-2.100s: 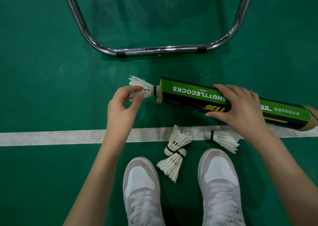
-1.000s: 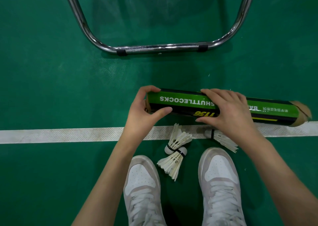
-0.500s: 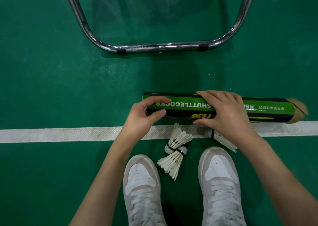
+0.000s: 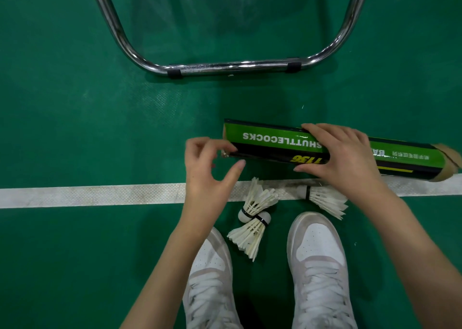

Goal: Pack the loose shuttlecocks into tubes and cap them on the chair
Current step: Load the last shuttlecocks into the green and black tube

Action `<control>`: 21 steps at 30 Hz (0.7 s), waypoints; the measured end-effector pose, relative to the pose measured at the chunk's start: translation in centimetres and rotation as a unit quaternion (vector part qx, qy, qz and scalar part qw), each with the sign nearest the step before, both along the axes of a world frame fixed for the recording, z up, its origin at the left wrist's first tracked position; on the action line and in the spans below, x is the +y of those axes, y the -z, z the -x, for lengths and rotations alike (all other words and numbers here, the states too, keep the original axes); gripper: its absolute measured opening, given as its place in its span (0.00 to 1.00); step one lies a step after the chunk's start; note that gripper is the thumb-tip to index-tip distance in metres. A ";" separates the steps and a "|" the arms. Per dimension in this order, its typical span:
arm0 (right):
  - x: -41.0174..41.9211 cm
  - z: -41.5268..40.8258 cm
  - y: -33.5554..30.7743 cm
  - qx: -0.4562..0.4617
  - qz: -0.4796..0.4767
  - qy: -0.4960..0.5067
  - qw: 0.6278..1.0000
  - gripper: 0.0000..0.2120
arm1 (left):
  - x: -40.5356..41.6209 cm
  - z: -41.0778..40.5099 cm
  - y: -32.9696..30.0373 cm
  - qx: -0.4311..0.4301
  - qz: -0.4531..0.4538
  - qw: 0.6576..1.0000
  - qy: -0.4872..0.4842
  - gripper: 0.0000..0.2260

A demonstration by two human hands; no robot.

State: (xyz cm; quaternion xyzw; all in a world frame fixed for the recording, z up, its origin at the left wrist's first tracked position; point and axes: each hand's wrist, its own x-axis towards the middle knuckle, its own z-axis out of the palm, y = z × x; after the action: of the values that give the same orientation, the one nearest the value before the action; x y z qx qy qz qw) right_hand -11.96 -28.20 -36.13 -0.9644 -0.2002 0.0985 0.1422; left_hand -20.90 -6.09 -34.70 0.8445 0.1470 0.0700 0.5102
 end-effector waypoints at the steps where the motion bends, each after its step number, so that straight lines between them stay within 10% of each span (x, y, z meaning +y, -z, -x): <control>1: -0.3 0.0 0.0 0.003 0.001 0.006 1.000 0.38 | -0.3 0.0 -0.1 0.008 -0.004 0.999 0.044 0.11; 10: -1.5 0.5 0.6 -0.004 0.008 0.007 1.000 0.38 | -1.5 -0.3 2.0 0.153 -0.235 0.897 0.342 0.20; 21: -1.6 0.4 0.4 -0.005 -0.002 0.013 1.000 0.38 | 1.2 -0.4 2.0 0.178 -0.141 0.952 0.205 0.10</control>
State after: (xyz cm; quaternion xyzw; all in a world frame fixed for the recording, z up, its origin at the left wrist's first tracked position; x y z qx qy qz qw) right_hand -12.33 -29.80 -36.52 -0.9670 -0.1886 0.0917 0.1448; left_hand -20.45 -4.85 -36.69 0.9185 0.0475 -0.1678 0.3550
